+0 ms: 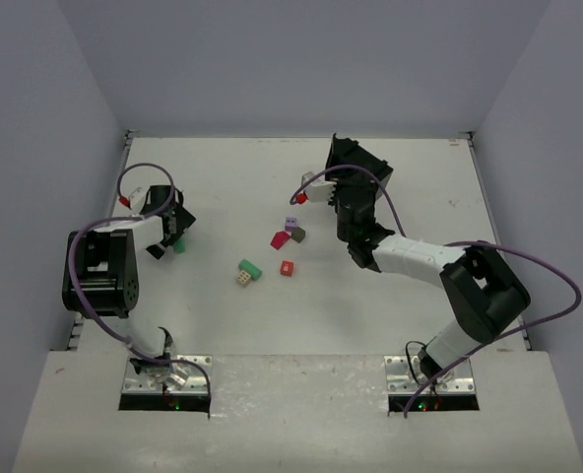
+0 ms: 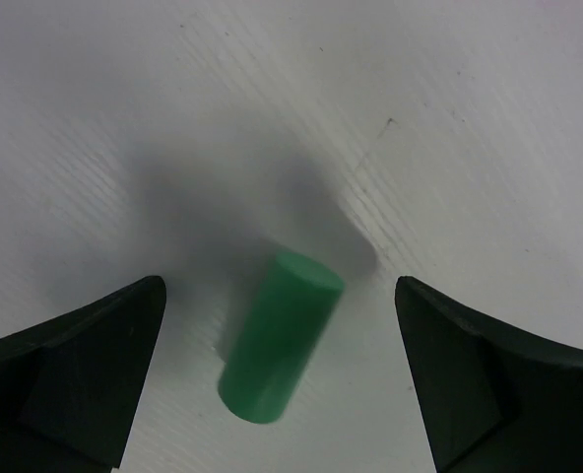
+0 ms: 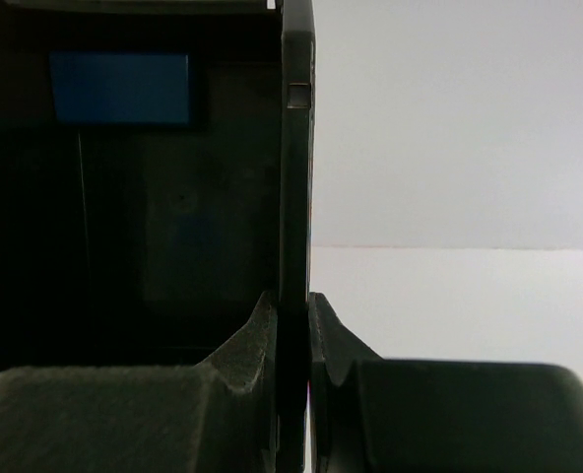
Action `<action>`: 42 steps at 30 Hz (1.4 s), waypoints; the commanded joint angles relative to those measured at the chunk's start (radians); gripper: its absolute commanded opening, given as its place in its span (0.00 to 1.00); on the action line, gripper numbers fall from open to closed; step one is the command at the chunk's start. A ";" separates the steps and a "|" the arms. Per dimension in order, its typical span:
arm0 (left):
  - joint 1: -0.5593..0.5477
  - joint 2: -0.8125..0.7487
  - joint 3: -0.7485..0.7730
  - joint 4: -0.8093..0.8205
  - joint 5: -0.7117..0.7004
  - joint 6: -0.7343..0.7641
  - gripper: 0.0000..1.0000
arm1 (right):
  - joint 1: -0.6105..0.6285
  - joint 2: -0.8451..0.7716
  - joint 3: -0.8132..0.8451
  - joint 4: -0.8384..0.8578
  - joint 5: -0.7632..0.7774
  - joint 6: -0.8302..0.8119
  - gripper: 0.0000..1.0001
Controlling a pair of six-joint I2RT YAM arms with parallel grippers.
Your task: Build the wood block tower
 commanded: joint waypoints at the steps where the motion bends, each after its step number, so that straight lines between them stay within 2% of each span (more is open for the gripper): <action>1: 0.015 0.025 0.001 0.077 0.103 0.021 1.00 | -0.013 -0.054 0.055 0.011 -0.010 0.089 0.00; 12: 0.015 0.022 -0.050 0.102 0.146 0.021 0.94 | -0.052 -0.077 0.106 0.011 0.036 0.149 0.00; 14: 0.015 0.024 -0.049 0.102 0.155 0.021 0.95 | -0.076 -0.082 0.138 -0.010 0.051 0.195 0.00; 16: 0.014 0.026 -0.048 0.103 0.164 0.021 0.95 | -0.093 -0.085 0.201 -0.101 0.054 0.282 0.00; 19: 0.013 0.027 -0.048 0.104 0.167 0.029 0.97 | -0.176 -0.120 0.287 -0.448 -0.026 0.675 0.00; 20: 0.012 0.025 -0.049 0.104 0.171 0.030 0.98 | -0.214 -0.138 0.325 -0.628 -0.146 0.832 0.00; 21: 0.012 0.022 -0.049 0.103 0.177 0.032 0.98 | -0.247 -0.152 0.341 -0.725 -0.248 0.933 0.00; 23: 0.012 0.001 -0.059 0.108 0.185 0.033 0.99 | -0.323 -0.190 0.305 -0.766 -0.325 1.106 0.00; 24: 0.011 -0.007 -0.064 0.111 0.187 0.032 0.99 | -0.343 -0.200 0.289 -0.771 -0.306 1.166 0.00; 28: 0.009 -0.037 -0.093 0.132 0.185 0.024 1.00 | -0.443 -0.183 0.301 -0.841 -0.278 1.296 0.00; 31: 0.010 -0.040 -0.097 0.130 0.183 0.024 1.00 | -0.551 -0.161 0.304 -0.887 -0.419 1.455 0.00; 33: 0.009 -0.041 -0.097 0.130 0.187 0.026 1.00 | -0.575 -0.146 0.278 -0.886 -0.459 1.489 0.00; 36: 0.009 -0.045 -0.097 0.130 0.191 0.028 1.00 | -0.588 -0.127 0.266 -0.879 -0.479 1.454 0.00; 40: 0.006 -0.048 -0.101 0.140 0.191 0.027 1.00 | -0.566 -0.161 0.240 -0.792 -0.535 1.275 0.00; 42: 0.005 -0.044 -0.102 0.142 0.196 0.030 1.00 | -0.513 -0.190 0.240 -0.767 -0.522 1.101 0.00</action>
